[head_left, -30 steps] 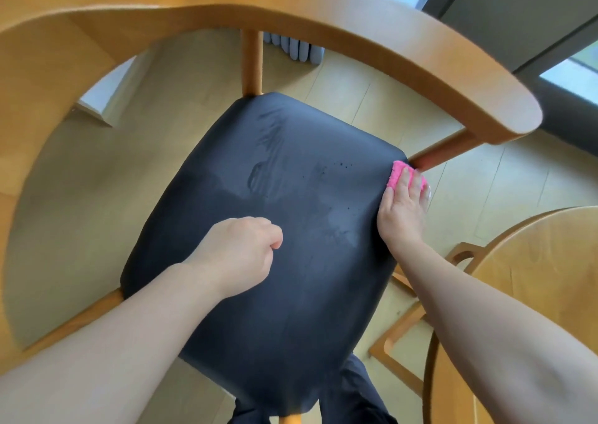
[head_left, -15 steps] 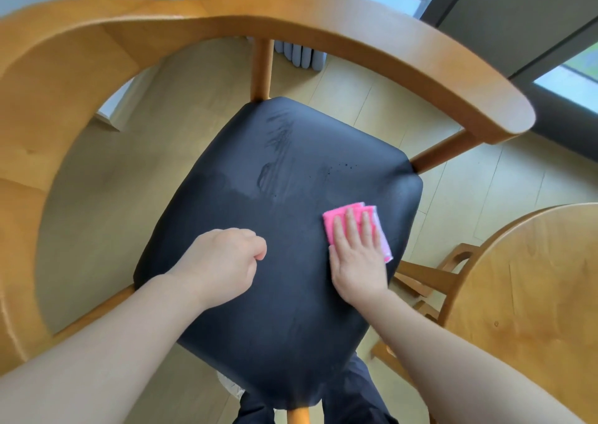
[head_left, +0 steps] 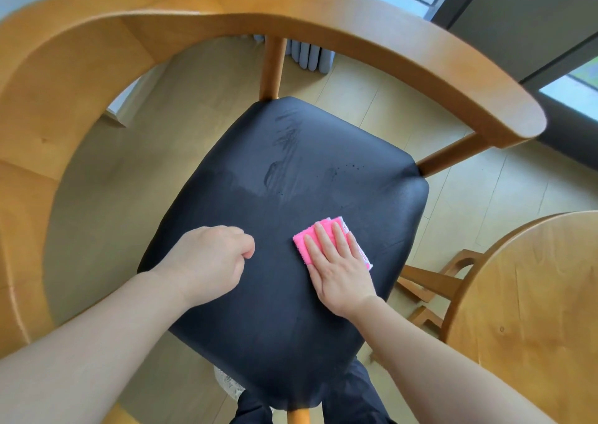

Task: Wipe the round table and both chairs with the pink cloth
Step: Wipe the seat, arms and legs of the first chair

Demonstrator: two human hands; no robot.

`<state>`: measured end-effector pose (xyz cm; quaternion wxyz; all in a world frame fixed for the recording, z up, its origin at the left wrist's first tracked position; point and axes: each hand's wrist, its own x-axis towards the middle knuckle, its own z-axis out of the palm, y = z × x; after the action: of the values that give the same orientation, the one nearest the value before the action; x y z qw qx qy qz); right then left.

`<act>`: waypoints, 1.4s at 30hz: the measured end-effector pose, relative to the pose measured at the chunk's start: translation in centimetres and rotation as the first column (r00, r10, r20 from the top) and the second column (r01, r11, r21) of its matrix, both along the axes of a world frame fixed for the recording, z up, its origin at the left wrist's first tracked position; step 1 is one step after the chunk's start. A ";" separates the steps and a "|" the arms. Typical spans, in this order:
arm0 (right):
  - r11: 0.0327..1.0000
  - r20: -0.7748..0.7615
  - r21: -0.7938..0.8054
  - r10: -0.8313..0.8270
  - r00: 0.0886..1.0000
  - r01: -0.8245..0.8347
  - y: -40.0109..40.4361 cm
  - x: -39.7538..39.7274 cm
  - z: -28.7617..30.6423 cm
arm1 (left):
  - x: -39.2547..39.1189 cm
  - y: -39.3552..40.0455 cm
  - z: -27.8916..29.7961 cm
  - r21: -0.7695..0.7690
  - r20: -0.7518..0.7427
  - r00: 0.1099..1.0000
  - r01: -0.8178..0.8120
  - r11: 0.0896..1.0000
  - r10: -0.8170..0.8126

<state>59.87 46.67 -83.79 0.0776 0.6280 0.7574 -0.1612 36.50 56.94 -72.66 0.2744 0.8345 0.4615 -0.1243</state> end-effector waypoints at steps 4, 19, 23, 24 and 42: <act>1.000 -0.020 0.029 -0.007 1.000 0.008 2.4 2.0 -0.6 | 0.0 0.3 -0.2 0.002 0.008 1.000 -0.018 1.000 0.018; 0.895 -0.018 0.037 -0.444 0.896 0.444 18.6 11.6 -1.5 | 0.3 1.4 -0.6 0.007 0.064 0.993 -0.104 0.995 0.104; 0.900 0.002 0.095 -0.428 0.904 0.426 18.2 11.2 -1.3 | 0.1 1.6 -0.6 0.028 0.065 0.993 -0.103 0.994 0.101; 0.902 0.017 0.103 -0.423 0.906 0.420 18.0 10.9 -1.3 | 0.0 1.7 -0.5 0.031 0.060 0.993 -0.106 0.994 0.104; 0.981 -0.012 -0.027 0.193 0.981 -0.194 8.1 -6.1 -0.6 | -4.2 0.4 0.9 0.046 -0.028 0.982 -0.184 0.982 0.185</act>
<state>53.82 54.74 -84.37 0.0980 0.5495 0.8129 -0.1663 32.31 57.35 -71.77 0.2589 0.7917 0.5438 -0.1018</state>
